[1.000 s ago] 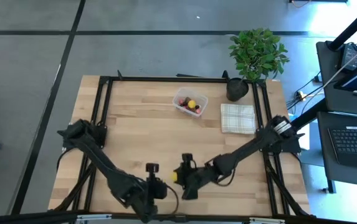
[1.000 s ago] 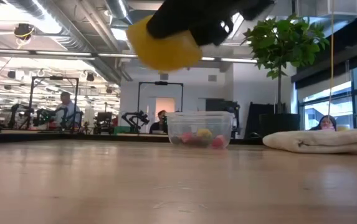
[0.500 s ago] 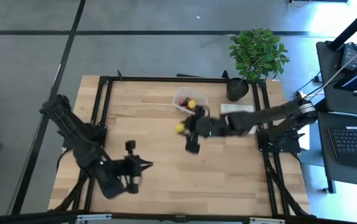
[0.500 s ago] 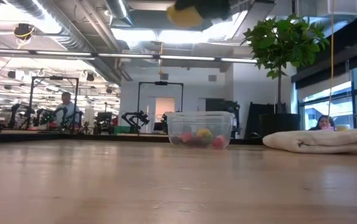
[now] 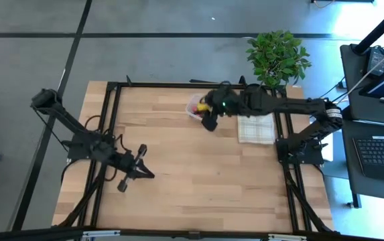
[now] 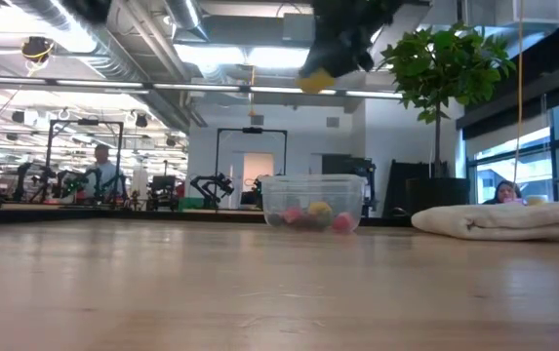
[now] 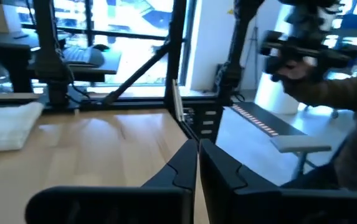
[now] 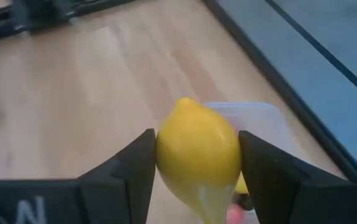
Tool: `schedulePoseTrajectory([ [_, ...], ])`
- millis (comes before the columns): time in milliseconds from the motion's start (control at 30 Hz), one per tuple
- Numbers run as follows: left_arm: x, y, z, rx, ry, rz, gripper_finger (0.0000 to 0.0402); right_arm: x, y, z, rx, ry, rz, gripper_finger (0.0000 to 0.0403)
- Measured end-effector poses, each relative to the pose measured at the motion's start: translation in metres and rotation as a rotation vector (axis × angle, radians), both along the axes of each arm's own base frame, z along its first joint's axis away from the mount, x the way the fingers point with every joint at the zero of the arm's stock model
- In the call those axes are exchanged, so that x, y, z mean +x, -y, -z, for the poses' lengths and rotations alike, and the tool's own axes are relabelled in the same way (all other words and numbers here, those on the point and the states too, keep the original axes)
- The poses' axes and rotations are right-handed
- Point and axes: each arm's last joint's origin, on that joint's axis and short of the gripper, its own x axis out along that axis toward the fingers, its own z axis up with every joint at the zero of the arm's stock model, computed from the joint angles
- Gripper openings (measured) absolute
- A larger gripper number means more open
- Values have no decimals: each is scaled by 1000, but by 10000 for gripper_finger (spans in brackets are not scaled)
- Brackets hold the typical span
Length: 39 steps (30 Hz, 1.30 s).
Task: Pick and placing Produce into tupperware
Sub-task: Put the lemon into the transparent container
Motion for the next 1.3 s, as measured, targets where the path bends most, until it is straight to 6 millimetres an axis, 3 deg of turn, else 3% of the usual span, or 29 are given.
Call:
schedulePoseTrajectory([
  [233, -13, -26, 43, -16, 26, -36, 1, -3, 53, 20, 52, -73, 111, 203],
  [567, -16, -29, 52, 6, 25, -50, 21, 13, 107, 90, 144, -245, 154, 203],
  [867, -16, -29, 53, 16, 10, -51, 30, 18, 120, 126, 222, -327, 126, 203],
  [1300, -16, -29, 56, 31, -13, -51, 9, 19, 120, 132, 226, -343, 123, 202],
])
